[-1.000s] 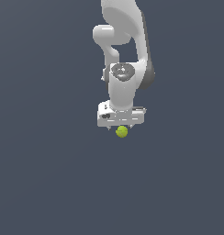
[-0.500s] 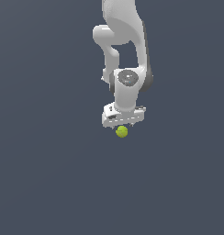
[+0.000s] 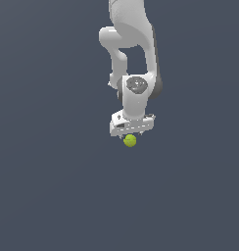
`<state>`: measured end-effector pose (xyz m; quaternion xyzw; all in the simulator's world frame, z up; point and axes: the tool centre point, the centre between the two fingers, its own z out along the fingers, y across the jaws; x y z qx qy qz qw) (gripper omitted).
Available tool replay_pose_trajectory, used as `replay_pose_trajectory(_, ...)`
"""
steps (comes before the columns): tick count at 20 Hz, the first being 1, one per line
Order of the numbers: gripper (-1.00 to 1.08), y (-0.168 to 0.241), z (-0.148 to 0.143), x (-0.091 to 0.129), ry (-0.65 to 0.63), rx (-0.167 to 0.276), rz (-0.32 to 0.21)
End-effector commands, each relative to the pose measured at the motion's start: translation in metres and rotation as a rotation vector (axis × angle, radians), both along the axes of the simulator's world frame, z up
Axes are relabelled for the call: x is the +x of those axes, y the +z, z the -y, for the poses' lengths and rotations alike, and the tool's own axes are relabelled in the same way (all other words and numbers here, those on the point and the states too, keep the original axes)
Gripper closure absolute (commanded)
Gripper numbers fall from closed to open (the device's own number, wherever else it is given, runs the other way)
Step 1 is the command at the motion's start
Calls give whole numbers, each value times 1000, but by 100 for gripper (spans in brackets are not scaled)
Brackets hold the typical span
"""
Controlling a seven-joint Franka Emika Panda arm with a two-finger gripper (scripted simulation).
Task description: Pick up the object and move it to a goal position.
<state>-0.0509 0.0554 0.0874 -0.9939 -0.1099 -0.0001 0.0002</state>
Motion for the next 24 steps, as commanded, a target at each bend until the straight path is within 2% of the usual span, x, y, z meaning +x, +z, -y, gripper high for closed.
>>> replay_pose_trajectory(1, -92, -8, 0, -1, 1, 0, -1)
replay_pose_trajectory(7, -92, -36, 0, -2, 3, 0, 0)
replay_pose_trajectory(13, -92, -46, 0, -1, 3, 0, 0)
replay_pose_trajectory(14, 108, -46, 0, -1, 3, 0, 0)
replay_pose_trajectory(24, 108, -45, 0, -1, 3, -1, 1)
